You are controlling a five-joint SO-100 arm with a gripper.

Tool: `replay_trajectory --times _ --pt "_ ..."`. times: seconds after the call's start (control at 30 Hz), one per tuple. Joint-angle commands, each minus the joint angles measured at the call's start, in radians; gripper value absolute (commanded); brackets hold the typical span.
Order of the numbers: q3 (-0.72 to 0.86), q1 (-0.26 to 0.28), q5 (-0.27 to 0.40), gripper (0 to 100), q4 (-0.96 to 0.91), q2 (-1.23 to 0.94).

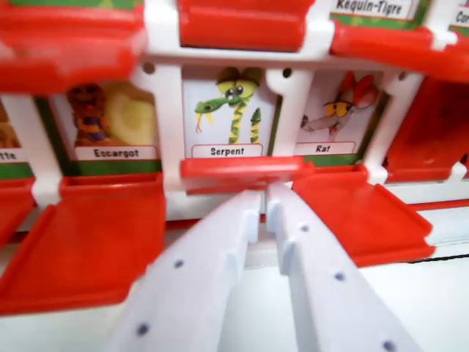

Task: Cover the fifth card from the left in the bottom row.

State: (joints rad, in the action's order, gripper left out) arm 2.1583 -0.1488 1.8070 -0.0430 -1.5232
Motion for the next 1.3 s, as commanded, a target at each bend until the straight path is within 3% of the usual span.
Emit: replay_trajectory --times 0.0,1.0,1.27 --pt "-0.129 0.015 -0.008 0 -0.014 -0.015" --pt "-0.293 0.037 -0.025 0 0.035 0.083" --pt "-0.291 0.031 -0.040 0 0.147 -0.025"
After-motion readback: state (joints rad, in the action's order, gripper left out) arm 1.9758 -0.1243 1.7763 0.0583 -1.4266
